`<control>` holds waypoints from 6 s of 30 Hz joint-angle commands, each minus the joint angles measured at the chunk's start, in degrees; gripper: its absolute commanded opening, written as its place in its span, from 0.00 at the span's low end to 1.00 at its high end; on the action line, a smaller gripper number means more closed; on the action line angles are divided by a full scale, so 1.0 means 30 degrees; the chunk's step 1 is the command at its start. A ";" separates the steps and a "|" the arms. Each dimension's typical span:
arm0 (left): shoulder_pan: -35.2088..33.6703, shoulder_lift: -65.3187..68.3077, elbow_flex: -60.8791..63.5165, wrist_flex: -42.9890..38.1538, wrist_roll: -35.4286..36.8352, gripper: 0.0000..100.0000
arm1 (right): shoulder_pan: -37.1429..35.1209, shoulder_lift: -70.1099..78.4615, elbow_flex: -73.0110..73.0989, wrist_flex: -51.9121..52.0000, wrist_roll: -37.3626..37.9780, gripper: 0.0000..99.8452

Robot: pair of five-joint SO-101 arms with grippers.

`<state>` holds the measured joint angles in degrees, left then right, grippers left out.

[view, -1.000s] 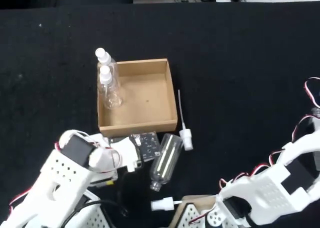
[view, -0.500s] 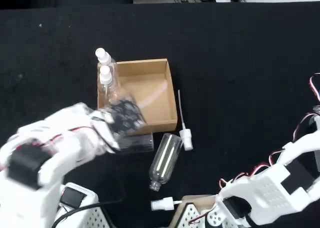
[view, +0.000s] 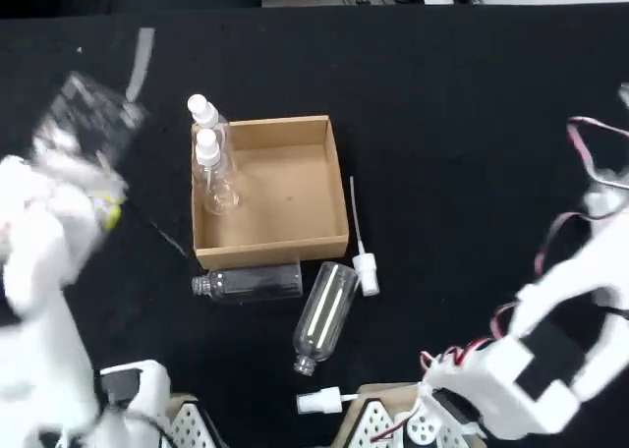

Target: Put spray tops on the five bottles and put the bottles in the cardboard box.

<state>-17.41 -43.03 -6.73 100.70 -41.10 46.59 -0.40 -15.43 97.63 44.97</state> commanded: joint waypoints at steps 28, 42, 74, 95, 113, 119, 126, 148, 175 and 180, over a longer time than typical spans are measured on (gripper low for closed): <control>-1.1971 1.0520 1.1941 -1.2044 -1.0139 0.12 | -1.0813 -0.4967 1.8828 -1.6176 -1.1839 0.01; -1.2293 1.0462 0.7810 -0.7238 -1.0051 0.24 | -1.0930 -0.4967 2.2403 -1.9751 -1.1956 0.01; -1.1443 1.0667 1.3495 -1.0315 2.8513 0.24 | -1.0960 -0.4821 2.2403 -1.9810 -1.1868 0.01; -1.1443 1.0696 1.6454 -1.4769 3.1619 0.24 | -1.0960 -0.4821 2.2462 -1.9810 -1.1810 0.01; -1.1326 1.0520 1.6454 -1.4623 2.6198 0.14 | -1.0960 -0.4821 2.2462 -1.9810 -1.1810 0.01; -1.2117 1.0491 1.6044 -1.4593 1.4388 0.20 | -1.0960 -0.4821 2.2491 -1.9810 -1.1810 0.01; -1.3348 1.0696 1.4667 -1.4564 0.8440 0.23 | -1.0960 -0.4821 2.2462 -1.9810 -1.1810 0.01; -1.2703 1.0725 1.7363 -1.3802 2.1802 0.26 | -1.0930 -0.4821 2.2462 -1.9810 -1.1810 0.01; -1.3582 1.0696 1.6806 -1.5443 2.2828 0.14 | -1.0901 -0.4821 2.2462 -1.9810 -1.1810 0.01; -1.2615 1.0696 1.7128 -1.4652 2.2799 0.13 | -1.0901 -0.4821 2.2462 -1.9810 -1.1810 0.01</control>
<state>-57.49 -10.51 45.93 54.73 27.38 14.68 -12.70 51.91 39.43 9.27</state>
